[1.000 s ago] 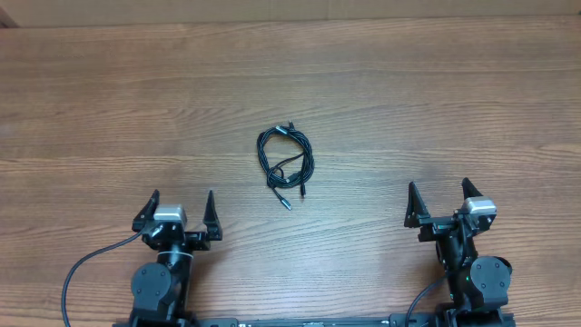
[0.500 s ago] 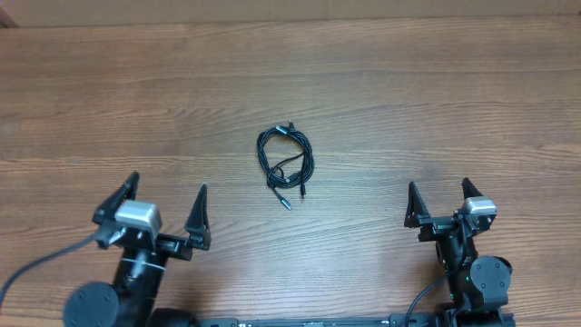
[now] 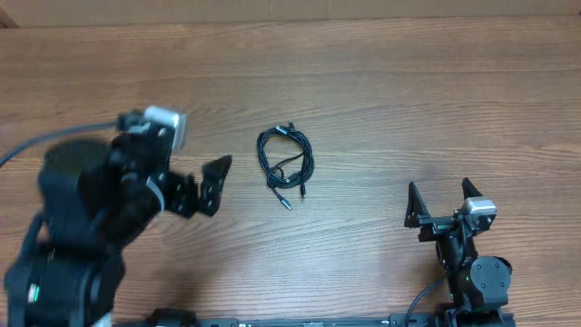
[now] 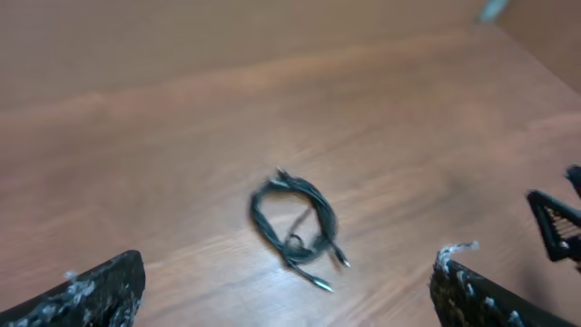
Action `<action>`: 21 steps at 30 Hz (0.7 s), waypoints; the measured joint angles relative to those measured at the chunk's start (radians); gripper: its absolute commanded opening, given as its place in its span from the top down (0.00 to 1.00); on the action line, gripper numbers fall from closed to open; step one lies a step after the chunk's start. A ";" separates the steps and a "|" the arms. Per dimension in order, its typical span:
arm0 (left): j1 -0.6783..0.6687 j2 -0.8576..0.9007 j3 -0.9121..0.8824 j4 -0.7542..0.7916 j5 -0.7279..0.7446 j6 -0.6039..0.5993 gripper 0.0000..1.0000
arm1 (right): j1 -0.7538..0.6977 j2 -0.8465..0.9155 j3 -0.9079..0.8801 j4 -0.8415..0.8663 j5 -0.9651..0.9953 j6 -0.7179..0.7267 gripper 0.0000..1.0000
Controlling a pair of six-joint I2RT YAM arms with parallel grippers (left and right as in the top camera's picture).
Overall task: Untangle cables
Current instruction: 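Move the left gripper forward to the black cable bundle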
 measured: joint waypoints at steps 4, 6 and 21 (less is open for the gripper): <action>0.000 0.105 0.003 -0.027 0.064 -0.001 0.00 | 0.000 0.000 0.000 0.000 0.000 0.000 0.00; 0.000 0.153 0.003 -0.034 0.092 -0.006 0.00 | 0.000 0.000 0.000 0.000 0.000 0.000 0.00; -0.001 0.522 0.003 -0.098 0.212 -0.106 0.89 | 0.000 0.000 0.000 0.000 0.000 0.000 0.00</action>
